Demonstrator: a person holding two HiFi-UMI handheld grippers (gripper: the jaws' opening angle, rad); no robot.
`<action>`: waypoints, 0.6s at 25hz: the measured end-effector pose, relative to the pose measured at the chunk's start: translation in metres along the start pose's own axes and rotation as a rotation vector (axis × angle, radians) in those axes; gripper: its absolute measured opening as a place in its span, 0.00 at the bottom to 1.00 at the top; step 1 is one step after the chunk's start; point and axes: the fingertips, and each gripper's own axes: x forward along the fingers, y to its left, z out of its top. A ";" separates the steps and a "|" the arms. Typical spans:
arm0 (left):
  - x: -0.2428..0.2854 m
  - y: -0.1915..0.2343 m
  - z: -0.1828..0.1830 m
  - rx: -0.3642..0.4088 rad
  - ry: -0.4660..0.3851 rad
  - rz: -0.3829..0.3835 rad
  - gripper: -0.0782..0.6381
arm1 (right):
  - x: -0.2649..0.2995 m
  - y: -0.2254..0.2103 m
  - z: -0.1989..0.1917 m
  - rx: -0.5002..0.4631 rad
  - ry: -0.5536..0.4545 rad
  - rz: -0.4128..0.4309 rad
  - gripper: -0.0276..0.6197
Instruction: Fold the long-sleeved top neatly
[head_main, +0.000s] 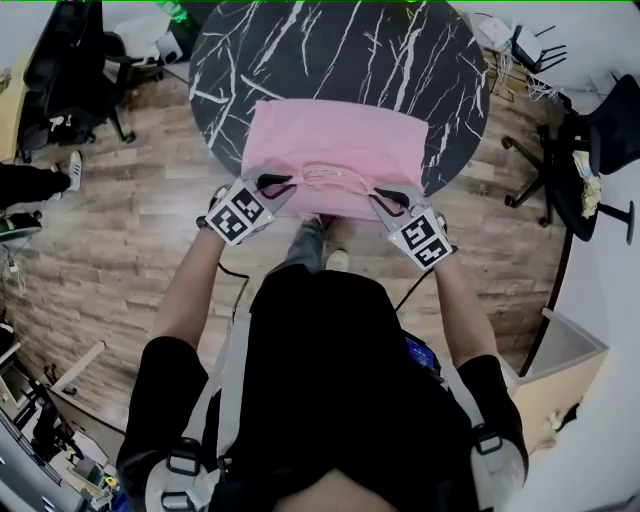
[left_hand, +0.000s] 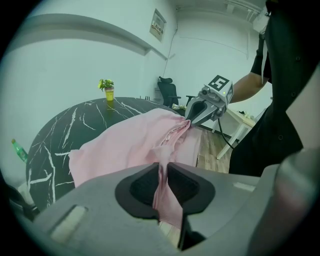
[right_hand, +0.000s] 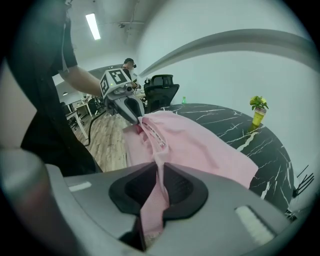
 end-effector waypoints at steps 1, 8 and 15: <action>-0.001 -0.004 -0.003 0.005 0.003 0.004 0.20 | -0.001 0.004 -0.004 -0.008 0.006 0.001 0.12; -0.008 -0.032 -0.029 0.016 0.025 0.045 0.19 | -0.006 0.029 -0.018 -0.061 0.025 0.004 0.12; -0.007 -0.052 -0.056 0.003 0.070 0.051 0.21 | -0.010 0.045 -0.046 -0.078 0.084 0.014 0.13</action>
